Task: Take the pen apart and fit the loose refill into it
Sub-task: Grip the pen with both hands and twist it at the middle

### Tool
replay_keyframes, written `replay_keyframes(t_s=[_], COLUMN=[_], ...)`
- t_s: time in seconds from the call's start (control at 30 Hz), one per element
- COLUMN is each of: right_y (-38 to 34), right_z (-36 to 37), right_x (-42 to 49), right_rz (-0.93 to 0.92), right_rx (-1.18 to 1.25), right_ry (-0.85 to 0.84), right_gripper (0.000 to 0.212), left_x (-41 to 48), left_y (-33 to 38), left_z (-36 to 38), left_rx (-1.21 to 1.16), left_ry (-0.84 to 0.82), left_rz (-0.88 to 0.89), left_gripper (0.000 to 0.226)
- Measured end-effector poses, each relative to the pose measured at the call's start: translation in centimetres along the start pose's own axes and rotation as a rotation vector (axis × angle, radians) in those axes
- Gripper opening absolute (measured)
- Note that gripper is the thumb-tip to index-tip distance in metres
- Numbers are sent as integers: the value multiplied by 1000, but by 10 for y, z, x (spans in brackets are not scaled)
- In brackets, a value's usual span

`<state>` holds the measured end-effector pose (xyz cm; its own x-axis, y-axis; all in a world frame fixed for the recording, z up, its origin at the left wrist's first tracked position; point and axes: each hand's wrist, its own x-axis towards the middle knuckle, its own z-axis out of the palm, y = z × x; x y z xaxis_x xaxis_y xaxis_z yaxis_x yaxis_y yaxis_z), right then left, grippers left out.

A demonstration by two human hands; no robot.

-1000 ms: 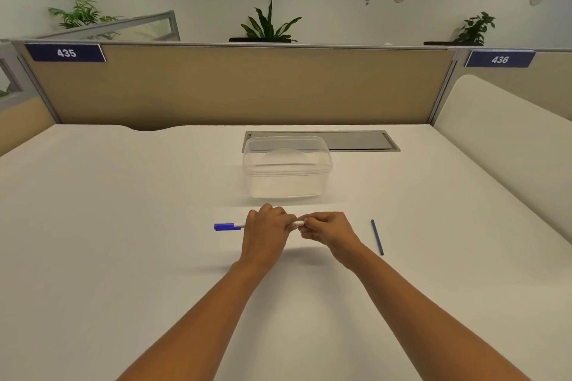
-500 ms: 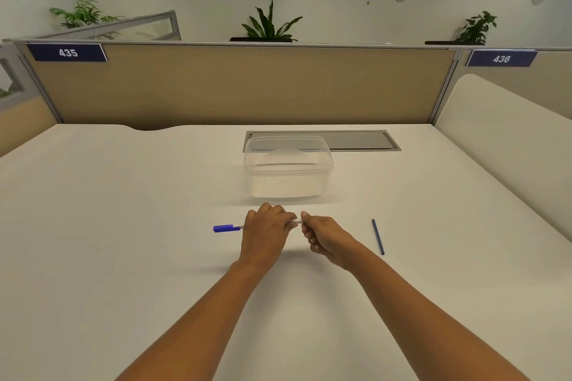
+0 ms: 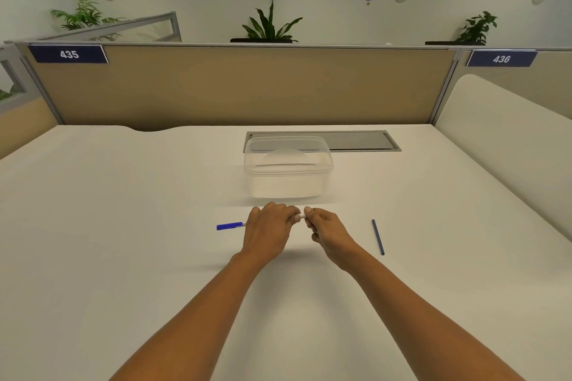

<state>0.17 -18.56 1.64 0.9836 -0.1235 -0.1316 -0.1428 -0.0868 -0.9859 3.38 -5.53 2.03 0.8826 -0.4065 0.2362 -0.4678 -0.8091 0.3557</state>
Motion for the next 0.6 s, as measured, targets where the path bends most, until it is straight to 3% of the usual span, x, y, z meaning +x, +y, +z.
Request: replay_keyframes(t_s=[0.37,0.6], right_y=[4,4], right_z=[1,1], right_x=[1,-1], right_rz=[-100,-77], right_rx=[-110,11], right_ry=[65,36], right_gripper=[31,23], left_x=[0,-1], left_y=[-3,0], left_z=[3,2], left_rx=[-64,-97], left_ry=[7,64], left_rz=[-57,-104], left_gripper=[31,27])
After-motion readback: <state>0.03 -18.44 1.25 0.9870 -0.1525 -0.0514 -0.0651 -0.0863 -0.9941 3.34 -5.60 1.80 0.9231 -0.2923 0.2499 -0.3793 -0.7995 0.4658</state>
